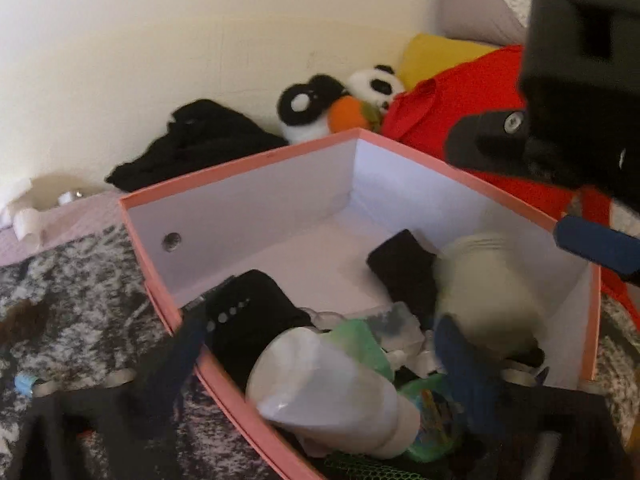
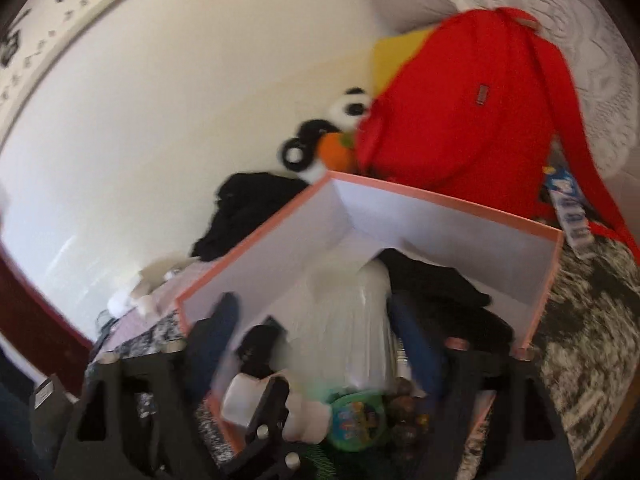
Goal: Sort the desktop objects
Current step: 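Carry the white bottle and grey lamp shade into the pink box and release both, then move both tools back over the bedspread toward the blue-labelled bottle and red cone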
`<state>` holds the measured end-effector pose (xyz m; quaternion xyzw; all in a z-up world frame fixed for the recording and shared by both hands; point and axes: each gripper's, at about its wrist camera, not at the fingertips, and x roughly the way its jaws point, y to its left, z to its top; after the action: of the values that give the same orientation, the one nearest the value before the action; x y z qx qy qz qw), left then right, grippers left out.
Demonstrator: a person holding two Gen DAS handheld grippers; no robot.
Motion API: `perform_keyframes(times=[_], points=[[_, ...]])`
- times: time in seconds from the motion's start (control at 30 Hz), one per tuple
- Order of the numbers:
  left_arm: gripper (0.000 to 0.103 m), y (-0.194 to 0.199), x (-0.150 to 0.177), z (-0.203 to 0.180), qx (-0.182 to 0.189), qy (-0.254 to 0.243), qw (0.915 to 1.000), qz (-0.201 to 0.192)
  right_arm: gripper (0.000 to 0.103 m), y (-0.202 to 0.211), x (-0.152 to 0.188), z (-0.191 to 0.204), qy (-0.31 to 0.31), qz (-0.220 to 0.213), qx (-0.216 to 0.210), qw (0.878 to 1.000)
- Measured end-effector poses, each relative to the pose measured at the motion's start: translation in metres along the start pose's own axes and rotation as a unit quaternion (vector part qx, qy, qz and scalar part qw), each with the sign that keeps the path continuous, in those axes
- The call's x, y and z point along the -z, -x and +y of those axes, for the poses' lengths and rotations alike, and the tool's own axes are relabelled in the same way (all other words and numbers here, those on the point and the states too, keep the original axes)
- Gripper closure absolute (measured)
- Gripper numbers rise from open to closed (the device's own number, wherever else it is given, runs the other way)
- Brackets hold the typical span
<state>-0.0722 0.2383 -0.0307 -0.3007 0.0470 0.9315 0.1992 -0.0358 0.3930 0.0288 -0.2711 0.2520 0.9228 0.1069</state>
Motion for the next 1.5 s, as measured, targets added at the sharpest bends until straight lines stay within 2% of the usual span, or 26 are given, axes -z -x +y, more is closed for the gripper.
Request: perform_keyframes(times=[0.17, 0.37, 0.53, 0.6, 0.7, 0.8, 0.93, 1.07, 1.1, 1.17, 1.27, 1.3, 1.37, 1.5], points=[[0.0, 0.001, 0.0, 0.005, 0.0, 0.019, 0.9998, 0.002, 0.012, 0.012, -0.002, -0.002, -0.015, -0.019, -0.011, 1.0], [0.0, 0.006, -0.002, 0.016, -0.002, 0.045, 0.999, -0.005, 0.012, 0.016, 0.002, 0.01, -0.001, -0.023, -0.015, 1.0], [0.0, 0.018, -0.001, 0.044, -0.003, 0.094, 0.9954, -0.014, 0.012, 0.018, 0.003, 0.022, -0.003, -0.022, -0.032, 0.999], [0.0, 0.028, 0.0, 0.064, -0.01, 0.122, 0.9924, -0.018, 0.012, 0.021, 0.002, 0.033, -0.008, -0.022, -0.061, 0.998], [0.0, 0.042, 0.008, 0.102, -0.043, 0.153, 0.9872, -0.014, 0.012, 0.028, 0.005, 0.061, 0.02, -0.025, -0.1, 0.994], [0.0, 0.051, 0.026, 0.158, -0.096, 0.198, 0.9754, 0.003, 0.012, 0.029, 0.019, 0.097, 0.066, -0.014, -0.136, 0.988], [0.0, 0.054, 0.064, 0.237, -0.173, 0.242, 0.9537, 0.045, 0.012, 0.004, 0.046, 0.128, 0.095, 0.043, -0.165, 0.981], [0.0, 0.057, 0.091, 0.297, -0.186, 0.317, 0.9289, 0.05, 0.012, -0.043, 0.081, 0.147, 0.111, 0.117, -0.167, 0.973], [0.0, 0.052, 0.093, 0.307, -0.186, 0.326, 0.925, 0.056, 0.012, -0.055, 0.09, 0.152, 0.115, 0.136, -0.167, 0.97], [0.0, 0.041, 0.09, 0.317, -0.182, 0.33, 0.9241, 0.063, 0.013, -0.078, 0.108, 0.162, 0.122, 0.173, -0.168, 0.963], [0.0, 0.011, 0.077, 0.316, -0.153, 0.309, 0.9343, 0.091, 0.019, -0.113, 0.13, 0.169, 0.128, 0.22, -0.161, 0.954], [0.0, 0.002, 0.075, 0.317, -0.137, 0.31, 0.9354, 0.101, 0.02, -0.121, 0.134, 0.169, 0.127, 0.225, -0.158, 0.953], [0.0, -0.022, 0.072, 0.318, -0.109, 0.321, 0.9312, 0.132, 0.021, -0.137, 0.143, 0.17, 0.127, 0.236, -0.151, 0.951], [0.0, -0.057, 0.075, 0.315, -0.081, 0.325, 0.9245, 0.182, 0.022, -0.153, 0.159, 0.179, 0.158, 0.24, -0.138, 0.948]])
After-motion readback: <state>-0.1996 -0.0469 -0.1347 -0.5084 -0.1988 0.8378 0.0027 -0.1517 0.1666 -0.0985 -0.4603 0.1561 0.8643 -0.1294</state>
